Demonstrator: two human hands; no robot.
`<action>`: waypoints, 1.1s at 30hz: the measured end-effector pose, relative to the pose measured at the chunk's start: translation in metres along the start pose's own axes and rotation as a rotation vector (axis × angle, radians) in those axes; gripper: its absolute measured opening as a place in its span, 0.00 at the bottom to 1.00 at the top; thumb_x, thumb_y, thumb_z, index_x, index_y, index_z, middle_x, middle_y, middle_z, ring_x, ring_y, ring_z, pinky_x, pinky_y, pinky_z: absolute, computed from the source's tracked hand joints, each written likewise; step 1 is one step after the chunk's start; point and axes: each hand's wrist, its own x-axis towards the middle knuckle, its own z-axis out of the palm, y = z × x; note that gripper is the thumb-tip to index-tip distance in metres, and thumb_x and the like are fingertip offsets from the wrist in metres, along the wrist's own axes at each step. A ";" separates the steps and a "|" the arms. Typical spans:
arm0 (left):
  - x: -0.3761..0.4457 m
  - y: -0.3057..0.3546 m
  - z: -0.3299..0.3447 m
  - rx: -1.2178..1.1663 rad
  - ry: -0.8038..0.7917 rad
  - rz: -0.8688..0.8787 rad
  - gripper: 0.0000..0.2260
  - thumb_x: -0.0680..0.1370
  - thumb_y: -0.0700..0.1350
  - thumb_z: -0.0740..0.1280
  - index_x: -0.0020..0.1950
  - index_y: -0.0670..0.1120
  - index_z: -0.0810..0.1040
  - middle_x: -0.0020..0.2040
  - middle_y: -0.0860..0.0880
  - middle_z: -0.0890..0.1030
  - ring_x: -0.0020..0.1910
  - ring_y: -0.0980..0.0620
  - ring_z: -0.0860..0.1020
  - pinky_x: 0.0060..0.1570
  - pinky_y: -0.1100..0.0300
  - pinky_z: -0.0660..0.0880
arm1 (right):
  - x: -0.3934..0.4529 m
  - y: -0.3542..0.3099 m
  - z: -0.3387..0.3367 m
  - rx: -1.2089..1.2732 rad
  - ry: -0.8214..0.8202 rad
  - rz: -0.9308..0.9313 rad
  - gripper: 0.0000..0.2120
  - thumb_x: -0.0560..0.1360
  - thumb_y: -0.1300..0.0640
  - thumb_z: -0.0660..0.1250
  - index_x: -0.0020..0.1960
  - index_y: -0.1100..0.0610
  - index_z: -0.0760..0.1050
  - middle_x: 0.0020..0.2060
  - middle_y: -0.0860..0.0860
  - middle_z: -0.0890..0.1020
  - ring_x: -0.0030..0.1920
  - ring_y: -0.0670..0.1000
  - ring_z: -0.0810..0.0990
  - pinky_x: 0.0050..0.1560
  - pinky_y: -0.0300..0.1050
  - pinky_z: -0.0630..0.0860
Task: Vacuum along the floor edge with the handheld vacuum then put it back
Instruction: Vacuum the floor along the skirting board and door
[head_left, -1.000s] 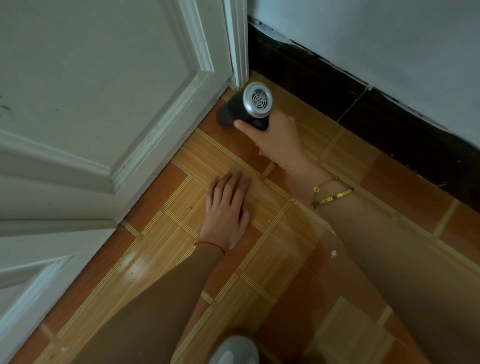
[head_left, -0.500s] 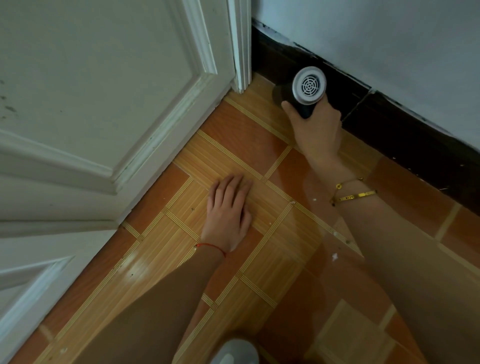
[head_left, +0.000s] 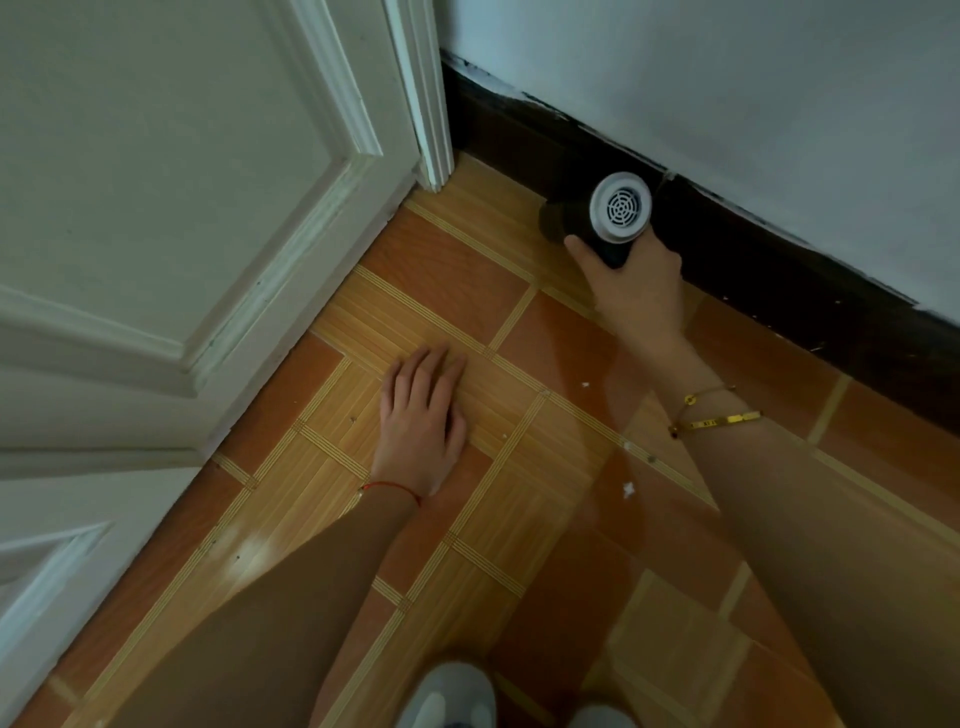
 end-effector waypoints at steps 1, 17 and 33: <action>0.000 0.000 0.000 0.003 0.001 0.001 0.23 0.82 0.48 0.57 0.76 0.46 0.65 0.75 0.45 0.67 0.76 0.44 0.61 0.77 0.43 0.52 | -0.004 0.005 -0.008 -0.024 0.017 0.019 0.32 0.72 0.40 0.70 0.69 0.56 0.71 0.60 0.51 0.81 0.59 0.48 0.79 0.50 0.38 0.72; -0.001 0.004 0.004 0.086 0.042 0.014 0.22 0.82 0.48 0.57 0.75 0.44 0.66 0.74 0.42 0.69 0.74 0.42 0.64 0.75 0.41 0.57 | -0.068 0.046 -0.067 -0.083 -0.012 0.112 0.31 0.71 0.38 0.70 0.67 0.54 0.72 0.57 0.51 0.82 0.57 0.51 0.79 0.54 0.47 0.77; -0.001 0.016 0.002 0.032 0.033 -0.041 0.21 0.81 0.48 0.56 0.73 0.42 0.68 0.73 0.41 0.68 0.74 0.40 0.64 0.77 0.42 0.53 | -0.122 0.045 -0.091 -0.079 -0.288 0.082 0.23 0.73 0.44 0.71 0.62 0.55 0.74 0.37 0.40 0.77 0.36 0.39 0.75 0.37 0.32 0.69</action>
